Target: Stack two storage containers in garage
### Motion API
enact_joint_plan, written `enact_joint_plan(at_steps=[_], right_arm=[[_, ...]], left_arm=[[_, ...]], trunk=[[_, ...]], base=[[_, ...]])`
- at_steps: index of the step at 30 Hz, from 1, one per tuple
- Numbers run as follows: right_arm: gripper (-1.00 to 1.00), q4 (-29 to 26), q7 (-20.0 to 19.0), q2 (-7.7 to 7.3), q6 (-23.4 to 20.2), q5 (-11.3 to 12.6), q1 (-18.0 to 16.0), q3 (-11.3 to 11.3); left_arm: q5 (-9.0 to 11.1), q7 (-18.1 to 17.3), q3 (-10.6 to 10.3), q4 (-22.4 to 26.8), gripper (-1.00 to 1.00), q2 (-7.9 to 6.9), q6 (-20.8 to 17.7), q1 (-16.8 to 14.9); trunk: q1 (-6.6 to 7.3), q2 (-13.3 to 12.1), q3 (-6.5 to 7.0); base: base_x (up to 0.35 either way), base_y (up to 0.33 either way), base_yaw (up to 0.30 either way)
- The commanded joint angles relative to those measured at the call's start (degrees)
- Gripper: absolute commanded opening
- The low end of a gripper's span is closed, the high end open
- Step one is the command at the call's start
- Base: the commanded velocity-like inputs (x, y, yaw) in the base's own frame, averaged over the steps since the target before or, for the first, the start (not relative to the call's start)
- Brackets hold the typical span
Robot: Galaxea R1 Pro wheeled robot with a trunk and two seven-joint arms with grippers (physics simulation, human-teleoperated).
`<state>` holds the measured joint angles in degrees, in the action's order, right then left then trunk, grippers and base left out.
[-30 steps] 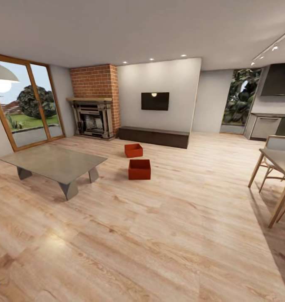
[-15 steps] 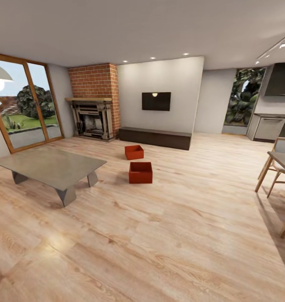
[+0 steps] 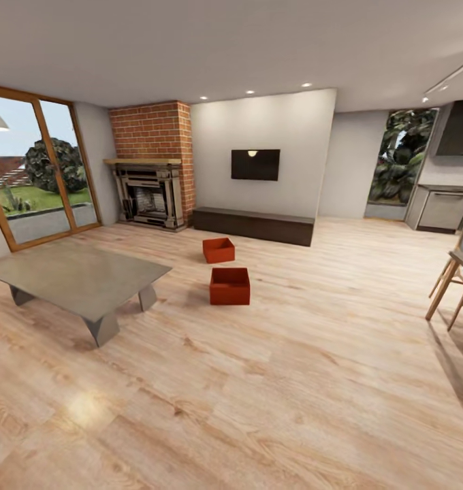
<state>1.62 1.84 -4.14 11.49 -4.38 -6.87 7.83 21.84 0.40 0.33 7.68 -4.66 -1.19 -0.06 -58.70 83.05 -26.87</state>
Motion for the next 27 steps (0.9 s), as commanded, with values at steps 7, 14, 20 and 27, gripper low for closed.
enact_joint_plan(at_steps=[7,14,20,27], right_arm=[[1.00,0.17,0.18,-0.12,0.19,-0.46,-0.08,0.17],[1.00,0.20,0.18,-0.17,0.24,-0.46,-0.08,0.17],[1.00,0.17,0.18,-0.17,0.14,-0.46,-0.08,0.17],[1.00,0.21,0.18,-0.25,0.19,-0.46,-0.08,0.17]], left_arm=[[0.22,0.04,0.02,0.14,1.00,0.00,-0.13,0.00],[0.22,0.04,0.02,0.15,1.00,0.02,-0.13,0.01],[0.22,0.04,0.02,0.15,1.00,0.03,-0.13,0.00],[0.22,0.04,0.02,0.15,1.00,0.00,-0.13,-0.01]], trunk=[[-0.03,0.03,-0.06],[-0.03,0.03,-0.06],[-0.03,0.03,-0.06],[-0.03,0.03,-0.06]], base=[[0.324,0.000,0.165],[0.324,0.000,0.024],[0.324,0.000,0.001],[0.324,0.000,0.000]])
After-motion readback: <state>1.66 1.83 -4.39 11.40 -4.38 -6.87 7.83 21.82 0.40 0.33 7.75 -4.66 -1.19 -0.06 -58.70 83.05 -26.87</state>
